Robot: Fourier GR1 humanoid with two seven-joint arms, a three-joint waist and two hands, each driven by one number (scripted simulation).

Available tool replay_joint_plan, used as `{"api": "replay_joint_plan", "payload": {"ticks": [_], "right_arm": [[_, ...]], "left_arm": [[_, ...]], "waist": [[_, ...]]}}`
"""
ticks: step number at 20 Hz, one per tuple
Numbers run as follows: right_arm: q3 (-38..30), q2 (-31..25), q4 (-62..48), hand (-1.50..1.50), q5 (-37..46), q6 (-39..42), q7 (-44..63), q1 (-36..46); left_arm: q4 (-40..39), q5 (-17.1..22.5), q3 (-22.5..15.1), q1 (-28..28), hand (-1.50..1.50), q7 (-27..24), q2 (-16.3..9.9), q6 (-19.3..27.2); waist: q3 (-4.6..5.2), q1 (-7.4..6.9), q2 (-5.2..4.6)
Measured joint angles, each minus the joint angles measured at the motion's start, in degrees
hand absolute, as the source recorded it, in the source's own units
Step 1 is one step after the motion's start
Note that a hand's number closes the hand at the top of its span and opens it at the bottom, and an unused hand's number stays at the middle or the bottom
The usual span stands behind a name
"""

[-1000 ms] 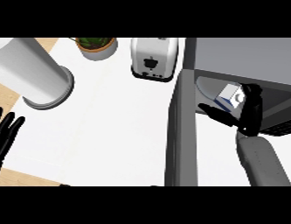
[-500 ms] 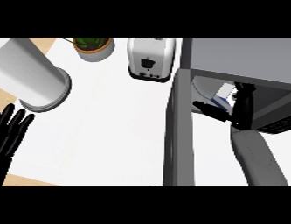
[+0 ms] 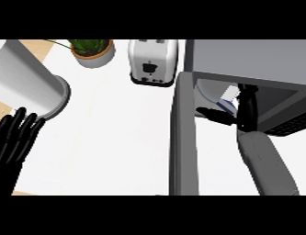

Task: Pick up the milk, place it into the microwave and close the microwave

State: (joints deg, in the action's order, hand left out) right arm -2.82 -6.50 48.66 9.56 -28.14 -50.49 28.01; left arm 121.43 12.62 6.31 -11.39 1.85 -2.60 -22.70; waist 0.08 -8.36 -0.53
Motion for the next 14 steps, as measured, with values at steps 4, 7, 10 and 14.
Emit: {"api": "replay_joint_plan", "payload": {"ticks": [4, 7, 10, 14], "right_arm": [[-0.1, 0.5, -2.1, -1.50, -0.7, 1.3, -0.3, 1.3], [-0.1, 1.1, -3.4, -1.50, -1.3, 2.7, -1.1, 1.8], [-0.3, 1.2, -4.3, -1.50, -2.5, 5.1, -2.0, 2.4], [-0.5, 1.7, -5.2, -1.50, -4.7, 9.5, -3.0, 2.6]], "left_arm": [[0.0, -1.1, -0.5, -0.1, -1.50, -0.2, 0.6, 0.6], [-0.3, -2.0, -1.5, -0.2, -1.50, -0.3, 1.1, 0.7], [-0.9, -2.5, -2.5, -0.3, -1.50, 0.0, 1.3, 0.4], [-2.4, -3.0, -3.8, -0.1, -1.50, 0.0, 1.4, -0.2]], "waist": [[0.13, 1.04, 0.52], [0.17, 1.87, 0.72], [0.26, 2.77, 1.07], [0.32, 4.19, 1.41]]}}
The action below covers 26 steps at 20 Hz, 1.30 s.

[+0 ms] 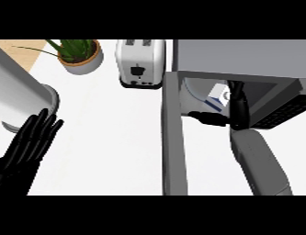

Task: Pick up the milk, place it into the microwave and close the microwave

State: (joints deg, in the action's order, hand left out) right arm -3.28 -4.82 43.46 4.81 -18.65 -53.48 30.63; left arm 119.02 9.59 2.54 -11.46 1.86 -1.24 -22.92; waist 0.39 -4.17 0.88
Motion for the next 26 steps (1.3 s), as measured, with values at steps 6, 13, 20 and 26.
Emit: {"api": "replay_joint_plan", "payload": {"ticks": [6, 13, 20, 26], "right_arm": [[-0.6, 0.2, -1.6, -1.50, -3.4, 7.0, 0.1, 0.6], [-2.9, -0.2, -8.9, -1.50, -6.4, 11.4, 8.1, 1.5], [-0.2, -0.8, 2.1, -1.50, -6.9, 15.2, 12.4, -7.9], [2.9, -1.5, 15.5, -1.50, -6.9, 16.8, 15.7, -19.3]], "left_arm": [[-2.6, -1.5, -2.6, 1.3, -1.50, 0.0, -0.4, -1.7], [-7.6, -6.9, -7.3, 3.1, 1.50, -3.0, -1.4, -4.6], [-16.1, -13.2, -11.1, 8.3, 1.50, -5.2, 0.0, -2.7], [-24.9, -20.2, -16.7, 13.0, 1.50, -7.0, 0.8, -1.4]], "waist": [[0.41, 1.70, 0.55], [-0.26, 3.29, -0.86], [-0.35, 4.53, -0.76], [-0.33, 5.40, -0.67]]}}
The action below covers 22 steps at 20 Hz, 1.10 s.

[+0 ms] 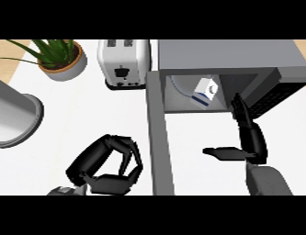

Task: Pick up the milk, place it into the microwave and close the microwave

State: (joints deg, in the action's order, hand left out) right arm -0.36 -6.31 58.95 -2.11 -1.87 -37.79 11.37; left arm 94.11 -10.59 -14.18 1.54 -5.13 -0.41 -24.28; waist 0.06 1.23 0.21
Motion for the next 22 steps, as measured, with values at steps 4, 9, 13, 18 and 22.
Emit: {"api": "replay_joint_plan", "payload": {"ticks": [4, 9, 13, 18, 22], "right_arm": [[1.2, -1.6, 10.8, -1.50, -0.4, 1.0, 2.8, -7.5], [1.1, -3.7, 23.4, -1.50, -2.4, 2.7, 6.0, -16.1], [0.1, -5.3, 31.2, -1.50, -4.3, 4.0, 8.1, -21.0], [-1.2, -7.0, 37.8, -1.50, -7.2, 6.2, 10.6, -24.2], [-2.4, -8.4, 41.5, -1.50, -10.9, 9.0, 12.9, -24.7]], "left_arm": [[-5.3, -2.0, -4.1, 1.2, 1.50, -2.0, 0.2, 0.7], [-11.8, -0.5, -10.6, 4.0, 1.50, -4.0, 0.2, 4.8], [-18.0, 1.0, -18.3, 8.0, 1.50, -5.5, 0.1, 10.7], [-23.9, 5.8, -30.3, 14.3, 1.50, -4.8, 0.1, 23.3], [-27.0, 13.1, -37.5, 19.1, 1.50, -4.8, -0.3, 34.5]], "waist": [[0.00, -0.03, -0.02], [0.00, -0.03, -0.04], [-0.01, 0.27, -0.10], [0.02, 0.91, -0.24], [0.03, 1.65, -0.42]]}}
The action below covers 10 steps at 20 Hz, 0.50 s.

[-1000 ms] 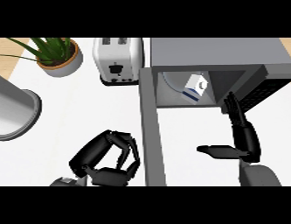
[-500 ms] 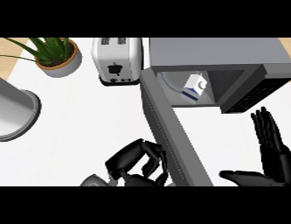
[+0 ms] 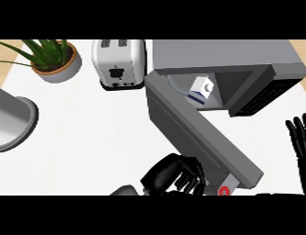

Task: Pick up the milk, place it into the microwave and close the microwave

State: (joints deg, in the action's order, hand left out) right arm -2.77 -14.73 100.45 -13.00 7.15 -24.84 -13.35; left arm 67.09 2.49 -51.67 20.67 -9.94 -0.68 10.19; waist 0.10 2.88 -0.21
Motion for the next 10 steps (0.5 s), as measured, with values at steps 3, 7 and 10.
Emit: {"api": "replay_joint_plan", "payload": {"ticks": [3, 7, 10], "right_arm": [[-0.6, -1.2, 2.5, -1.50, -2.5, 2.0, 1.7, -0.1], [-1.3, -2.8, 4.4, -1.50, -5.0, 4.8, 2.4, -0.2], [-1.2, -4.4, 6.7, -1.50, -7.0, 7.0, 3.7, 0.2]], "left_arm": [[-1.1, 5.0, -3.4, 3.0, 1.50, 0.5, -0.4, 7.1], [-2.2, 10.8, -5.6, 6.6, 1.50, -1.1, -0.3, 13.7], [-2.9, 14.7, -5.8, 9.6, 1.50, -2.5, 0.0, 17.0]], "waist": [[0.00, 1.09, -0.20], [0.04, 2.54, -0.52], [0.10, 3.77, -0.74]]}}
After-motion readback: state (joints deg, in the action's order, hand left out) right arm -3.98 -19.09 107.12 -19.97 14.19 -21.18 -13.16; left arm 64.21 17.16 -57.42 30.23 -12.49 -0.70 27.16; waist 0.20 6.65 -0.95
